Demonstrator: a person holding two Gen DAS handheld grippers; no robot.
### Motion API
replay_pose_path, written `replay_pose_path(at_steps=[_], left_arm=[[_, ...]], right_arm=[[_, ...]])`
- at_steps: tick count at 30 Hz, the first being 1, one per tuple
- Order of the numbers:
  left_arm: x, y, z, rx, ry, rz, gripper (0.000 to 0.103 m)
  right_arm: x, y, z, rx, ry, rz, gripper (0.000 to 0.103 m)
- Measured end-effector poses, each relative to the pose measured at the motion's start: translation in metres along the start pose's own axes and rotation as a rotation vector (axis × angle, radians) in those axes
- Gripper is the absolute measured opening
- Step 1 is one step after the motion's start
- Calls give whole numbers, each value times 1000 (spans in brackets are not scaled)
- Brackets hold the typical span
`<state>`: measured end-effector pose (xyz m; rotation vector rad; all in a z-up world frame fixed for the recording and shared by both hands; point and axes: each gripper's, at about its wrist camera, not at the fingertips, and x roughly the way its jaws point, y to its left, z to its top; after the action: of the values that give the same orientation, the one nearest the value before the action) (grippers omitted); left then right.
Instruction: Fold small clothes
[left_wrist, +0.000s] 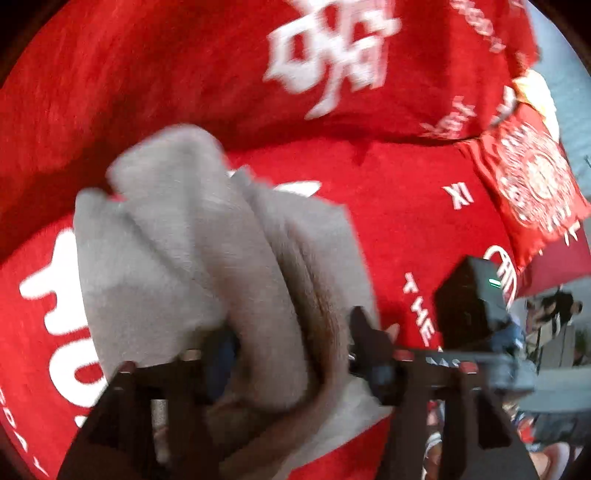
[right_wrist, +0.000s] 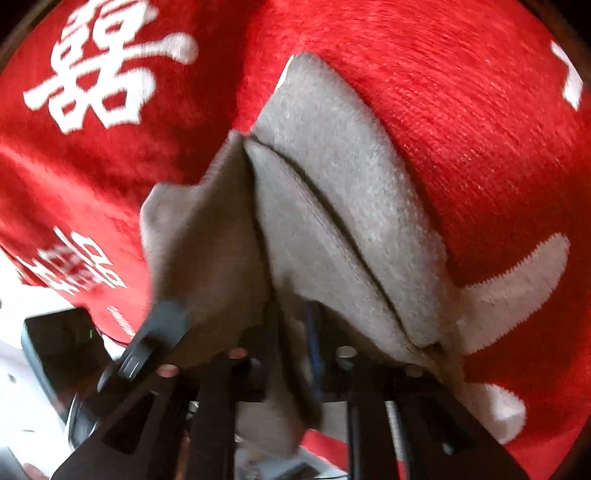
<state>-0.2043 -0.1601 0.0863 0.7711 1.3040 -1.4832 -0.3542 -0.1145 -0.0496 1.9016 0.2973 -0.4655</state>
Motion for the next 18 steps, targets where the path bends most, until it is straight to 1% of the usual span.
replay_pose_path(at_steps=[2,3,4,5,6,7,8,9,10,11,13,15,16,18], left_arm=[[-12,-13,-2,67,-25,2,65],[-21,-13,-2,77,-42,1,65],[-32,-11,0,69,-66,0,65],[-39,-9,2,52,-86,-2,65],[-46,-3,1,29,-100,6,65],[-53,6,-1,4,-110,30,65],[-59,18,-6,-16,-116,54,65],[-64,31,-9,-47,-124,93,65],[-68,43,-13,-72,-130,127,65],[-73,57,-17,-99,-134,165,65],[-79,87,-27,-154,-123,229,65],[-76,115,-37,-211,-96,288,65],[-74,128,-44,-231,-85,314,65],[-67,140,-51,-253,-59,349,65]], right_arm=[[5,-2,2,44,-8,41,41],[4,-6,4,73,-13,68,42],[-2,-10,3,95,-17,92,44],[-5,-14,4,120,-25,129,51],[-11,-19,5,144,-36,168,55],[-18,-25,7,160,-47,201,63],[-26,-28,12,177,-60,246,74],[-29,-28,15,199,-73,297,79],[-28,-26,19,216,-78,328,82],[-25,-23,22,222,-69,333,82],[-17,-12,28,186,-32,287,82],[-6,5,34,114,30,189,83],[1,17,36,71,64,123,83],[15,35,38,-6,115,15,83]])
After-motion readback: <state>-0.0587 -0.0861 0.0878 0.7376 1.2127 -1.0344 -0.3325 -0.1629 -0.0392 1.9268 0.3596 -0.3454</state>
